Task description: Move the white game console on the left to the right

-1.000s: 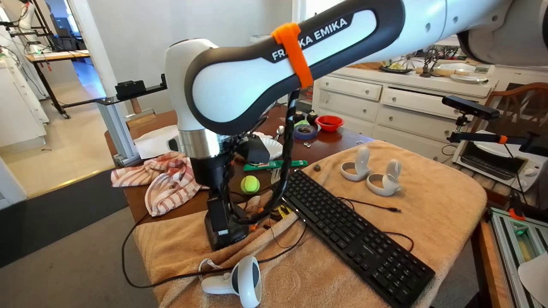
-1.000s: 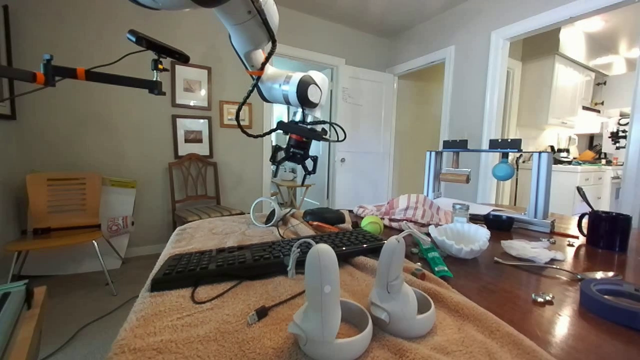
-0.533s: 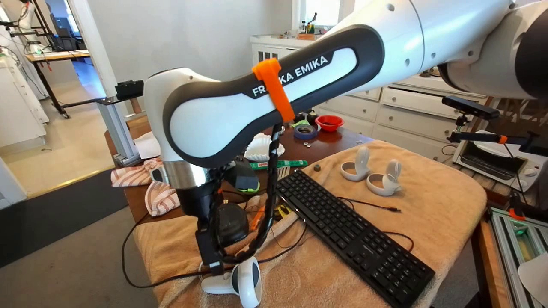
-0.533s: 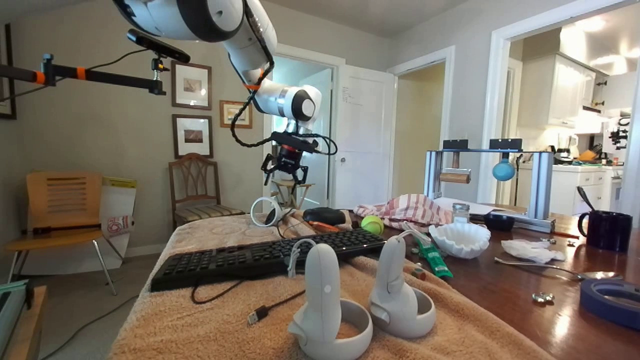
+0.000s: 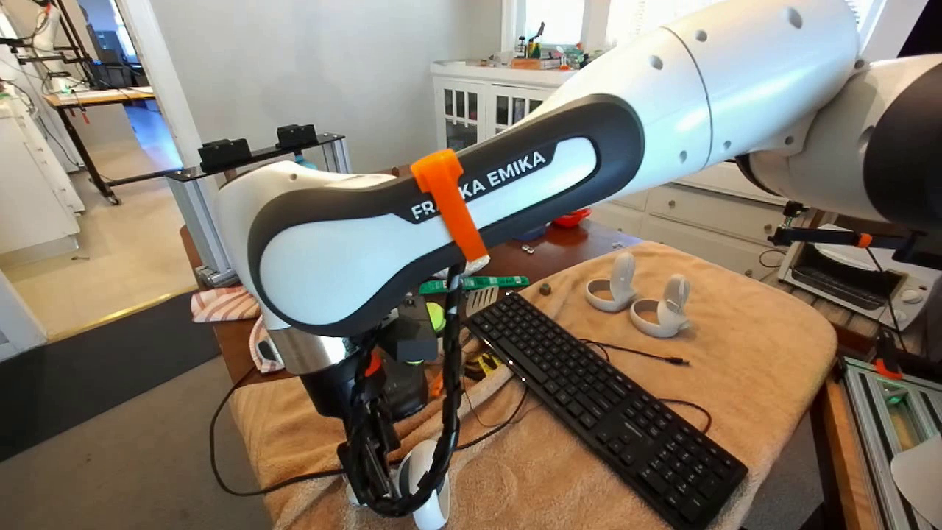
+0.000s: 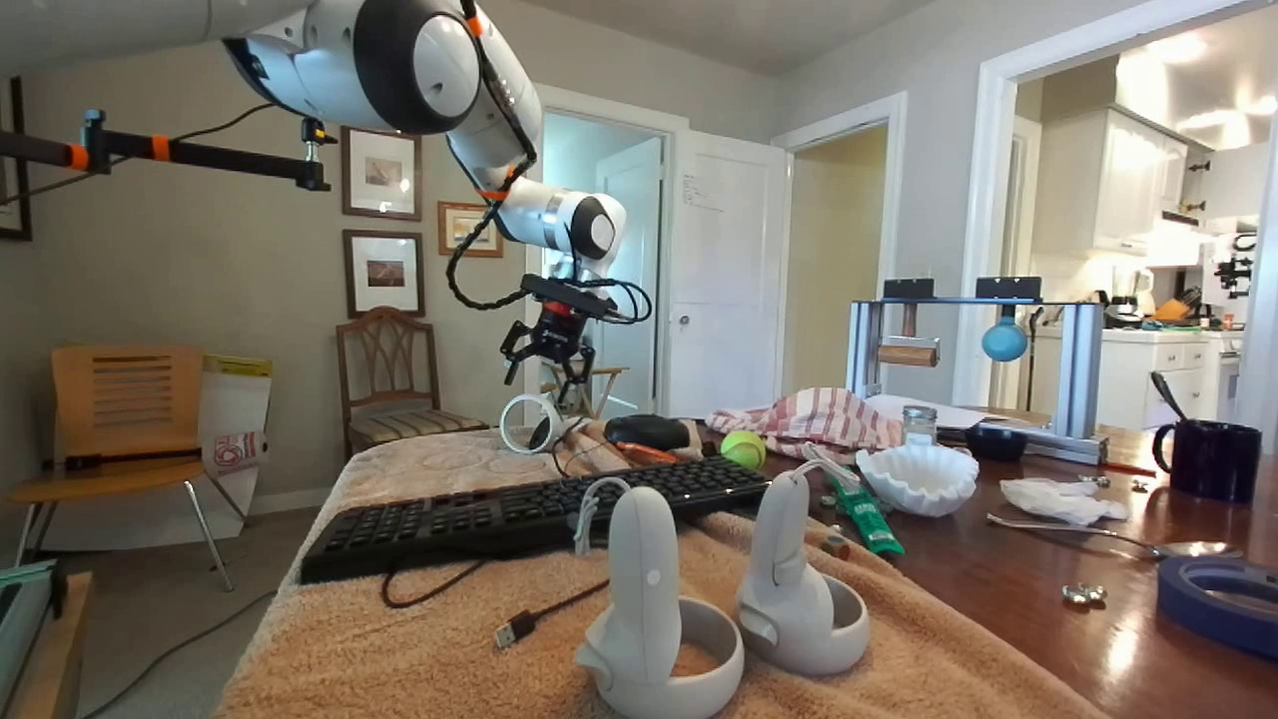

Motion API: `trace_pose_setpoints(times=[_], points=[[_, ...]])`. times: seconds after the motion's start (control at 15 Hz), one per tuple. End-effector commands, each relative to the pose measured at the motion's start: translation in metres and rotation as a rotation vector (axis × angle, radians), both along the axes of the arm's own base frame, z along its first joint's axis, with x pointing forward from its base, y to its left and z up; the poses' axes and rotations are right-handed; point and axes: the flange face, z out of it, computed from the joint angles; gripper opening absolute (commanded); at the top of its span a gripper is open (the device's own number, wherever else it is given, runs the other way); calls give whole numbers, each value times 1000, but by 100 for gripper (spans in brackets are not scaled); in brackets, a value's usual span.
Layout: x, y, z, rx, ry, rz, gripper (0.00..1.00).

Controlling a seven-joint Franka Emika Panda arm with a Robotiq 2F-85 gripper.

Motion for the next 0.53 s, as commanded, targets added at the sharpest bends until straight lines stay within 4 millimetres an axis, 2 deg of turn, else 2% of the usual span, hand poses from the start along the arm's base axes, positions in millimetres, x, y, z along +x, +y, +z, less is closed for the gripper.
trace_pose_setpoints(times=[0.0,0.47], points=[[8,3,-11,-59,-14,-14,100],[12,6,-31,-82,-42,-46,100]])
